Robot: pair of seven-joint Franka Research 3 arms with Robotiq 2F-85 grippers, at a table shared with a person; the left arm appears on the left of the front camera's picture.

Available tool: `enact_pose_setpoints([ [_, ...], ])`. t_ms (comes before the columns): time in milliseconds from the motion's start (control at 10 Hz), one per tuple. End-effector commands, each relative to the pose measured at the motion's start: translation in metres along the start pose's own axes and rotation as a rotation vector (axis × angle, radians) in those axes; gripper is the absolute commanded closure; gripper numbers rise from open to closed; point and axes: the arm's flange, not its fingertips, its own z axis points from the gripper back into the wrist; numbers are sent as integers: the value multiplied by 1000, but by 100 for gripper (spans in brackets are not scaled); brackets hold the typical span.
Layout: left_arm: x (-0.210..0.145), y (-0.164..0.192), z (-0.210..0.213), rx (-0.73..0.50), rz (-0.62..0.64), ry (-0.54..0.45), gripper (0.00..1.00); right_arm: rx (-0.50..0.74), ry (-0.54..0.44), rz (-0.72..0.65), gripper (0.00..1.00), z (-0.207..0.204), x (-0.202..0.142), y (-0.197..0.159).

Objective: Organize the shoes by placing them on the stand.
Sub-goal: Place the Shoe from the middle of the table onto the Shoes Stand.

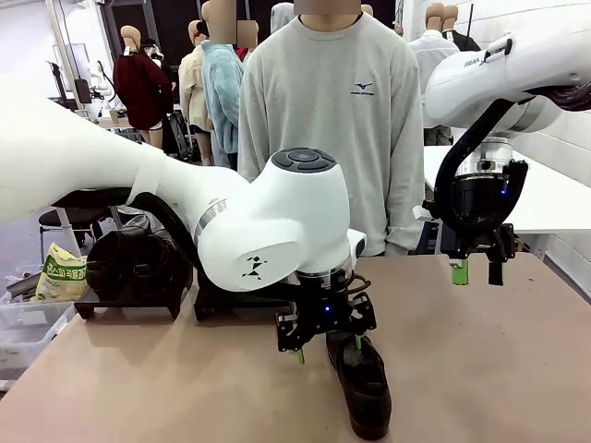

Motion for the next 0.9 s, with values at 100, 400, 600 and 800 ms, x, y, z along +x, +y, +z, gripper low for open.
enact_pose_setpoints([
  [100,5,7,11,-3,24,-20,0,-2,0,0,0,1,0,0],
  [400,4,1,-7,20,43,9,0,-2,0,0,0,1,0,0],
  [600,0,-4,-19,57,5,45,0,-2,0,0,0,1,0,0],
  [800,-6,-7,-28,59,-39,73,0,-2,0,0,0,1,0,0],
])
